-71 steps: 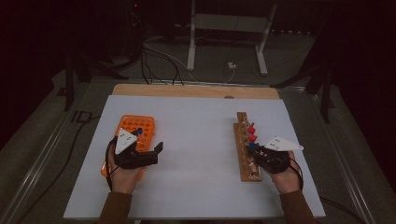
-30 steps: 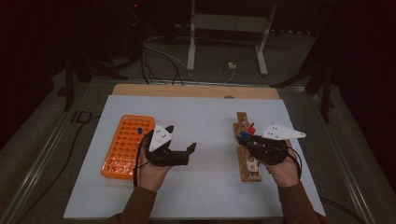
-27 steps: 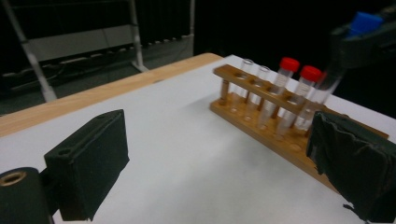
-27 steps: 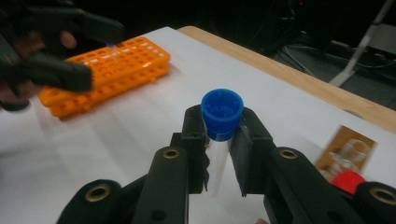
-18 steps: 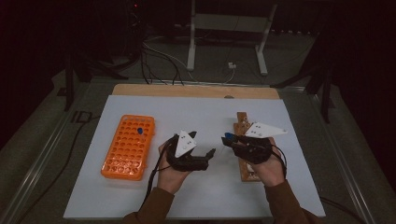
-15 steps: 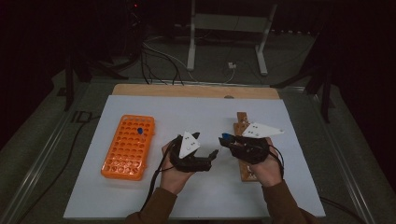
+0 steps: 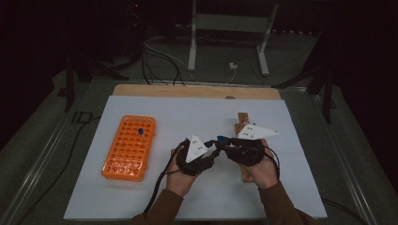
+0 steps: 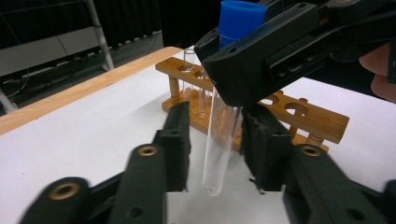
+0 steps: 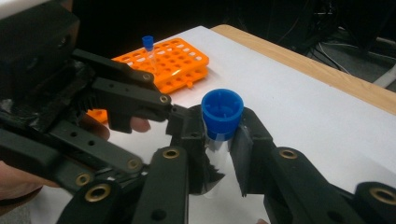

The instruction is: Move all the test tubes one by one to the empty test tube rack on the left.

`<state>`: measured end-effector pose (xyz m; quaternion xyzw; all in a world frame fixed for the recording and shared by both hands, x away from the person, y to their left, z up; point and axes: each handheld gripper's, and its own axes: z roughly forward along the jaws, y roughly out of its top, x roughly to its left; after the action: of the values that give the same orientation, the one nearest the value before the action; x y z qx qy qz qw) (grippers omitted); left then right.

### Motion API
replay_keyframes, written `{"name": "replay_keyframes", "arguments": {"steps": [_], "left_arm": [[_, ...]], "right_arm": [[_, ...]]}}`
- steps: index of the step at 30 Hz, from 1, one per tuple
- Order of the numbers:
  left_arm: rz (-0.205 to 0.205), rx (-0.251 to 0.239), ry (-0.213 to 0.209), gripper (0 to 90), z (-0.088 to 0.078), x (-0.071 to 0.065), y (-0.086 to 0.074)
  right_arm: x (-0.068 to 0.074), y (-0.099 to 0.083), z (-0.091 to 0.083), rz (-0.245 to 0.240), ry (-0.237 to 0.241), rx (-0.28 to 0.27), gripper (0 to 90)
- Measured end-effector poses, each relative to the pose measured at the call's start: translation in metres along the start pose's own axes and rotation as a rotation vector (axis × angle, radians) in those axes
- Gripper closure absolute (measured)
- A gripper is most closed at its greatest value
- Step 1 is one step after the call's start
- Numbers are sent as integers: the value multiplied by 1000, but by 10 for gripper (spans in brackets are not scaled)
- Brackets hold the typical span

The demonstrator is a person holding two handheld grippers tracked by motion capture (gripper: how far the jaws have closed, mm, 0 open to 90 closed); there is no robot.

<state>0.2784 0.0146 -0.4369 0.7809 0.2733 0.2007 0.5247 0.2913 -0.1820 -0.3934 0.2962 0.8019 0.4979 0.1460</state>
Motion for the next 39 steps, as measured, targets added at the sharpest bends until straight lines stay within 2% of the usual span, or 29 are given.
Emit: {"name": "replay_keyframes", "arguments": {"steps": [3, 12, 13, 14, 15, 16, 17, 19, 20, 24, 25, 26, 30, 34, 35, 39], "left_arm": [[1, -2, -7, 715, 1, -1, 0], [-1, -7, -24, 764, 1, -2, -1], [-4, -6, -21, 767, 1, -2, -1], [-10, -7, -21, 767, 0, -1, -1], [-18, -5, -17, 767, 0, 1, -1], [-21, -4, -14, 767, -1, 3, -2], [-27, -2, -7, 767, -2, 4, -2], [-42, -3, -2, 767, -4, 8, -4], [-45, -3, 3, 767, -5, 10, -5], [-67, -7, 26, 767, -11, 16, -9], [-67, -6, 30, 769, -12, 17, -10], [-66, -5, 32, 769, -13, 18, -10], [-74, -8, 49, 769, -20, 24, -12], [-89, -14, 69, 770, -27, 31, -14], [-94, -16, 74, 770, -29, 32, -14], [-108, -21, 95, 770, -36, 39, -16]], "right_arm": [[0, 0, 1, 2, 6, 4, 764], [0, -1, 1, 3, 9, 5, 761], [0, -1, 0, 3, 4, -1, 697], [0, -1, 0, 3, 4, -1, 697], [-1, -1, -2, 6, 8, -12, 596], [-1, -1, -2, 6, 8, -12, 596], [-2, -2, -3, 7, 4, -16, 554], [-6, -4, -9, 14, -13, -36, 423], [-6, -4, -9, 14, -13, -36, 423], [-11, -9, -14, 17, -62, -43, 312], [-13, -14, -17, 13, -89, -42, 279], [-13, -14, -17, 13, -89, -42, 279], [-17, -22, -22, 26, -135, -50, 182], [-22, -30, -30, 38, -170, -64, 138], [-24, -32, -34, 40, -187, -71, 98], [-27, -36, -40, 39, -210, -68, 42]]}}
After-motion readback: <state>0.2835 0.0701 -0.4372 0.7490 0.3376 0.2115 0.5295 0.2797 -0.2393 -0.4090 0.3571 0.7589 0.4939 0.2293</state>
